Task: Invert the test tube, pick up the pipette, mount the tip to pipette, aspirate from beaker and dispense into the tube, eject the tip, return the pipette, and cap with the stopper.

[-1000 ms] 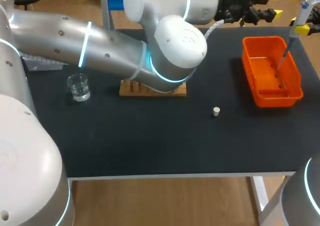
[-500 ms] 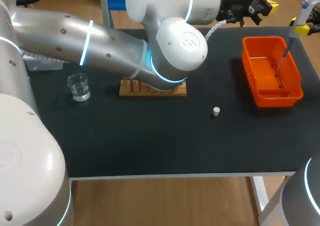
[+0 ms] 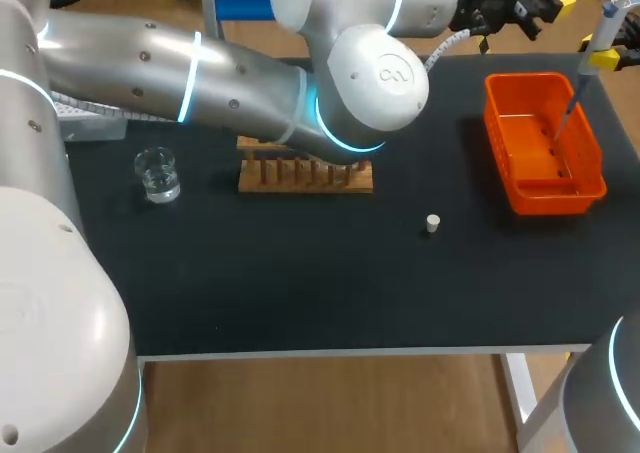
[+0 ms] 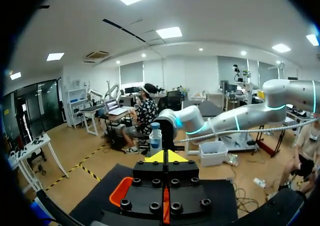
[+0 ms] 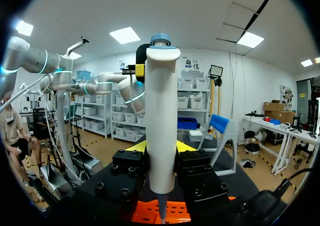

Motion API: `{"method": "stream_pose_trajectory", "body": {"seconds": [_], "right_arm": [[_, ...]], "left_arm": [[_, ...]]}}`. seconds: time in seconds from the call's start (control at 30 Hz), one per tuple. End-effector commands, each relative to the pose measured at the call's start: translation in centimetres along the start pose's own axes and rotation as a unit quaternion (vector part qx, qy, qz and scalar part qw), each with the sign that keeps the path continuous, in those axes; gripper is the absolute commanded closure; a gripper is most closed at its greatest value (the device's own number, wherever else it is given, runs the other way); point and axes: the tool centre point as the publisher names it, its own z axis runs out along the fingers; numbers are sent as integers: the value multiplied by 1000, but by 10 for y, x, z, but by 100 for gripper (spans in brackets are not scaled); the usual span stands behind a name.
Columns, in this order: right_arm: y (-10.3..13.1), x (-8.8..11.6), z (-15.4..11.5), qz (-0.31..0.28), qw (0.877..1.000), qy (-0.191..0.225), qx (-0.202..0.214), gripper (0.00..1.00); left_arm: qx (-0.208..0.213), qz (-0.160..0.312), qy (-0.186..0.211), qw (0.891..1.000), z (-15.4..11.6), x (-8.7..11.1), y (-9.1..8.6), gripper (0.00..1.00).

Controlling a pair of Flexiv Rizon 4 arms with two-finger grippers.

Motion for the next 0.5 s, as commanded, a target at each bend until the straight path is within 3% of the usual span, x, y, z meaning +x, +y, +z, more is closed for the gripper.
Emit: {"method": "stream_pose_trajectory", "body": {"seconds": [0.03,0.5], "right_arm": [[-1,-3,-3,0,1000,5,0,100],[-1,-3,-3,0,1000,5,0,100]], "left_arm": [[13,2,8,1000,20,-4,0,100],[34,11,12,999,47,-14,-9,100]]}}
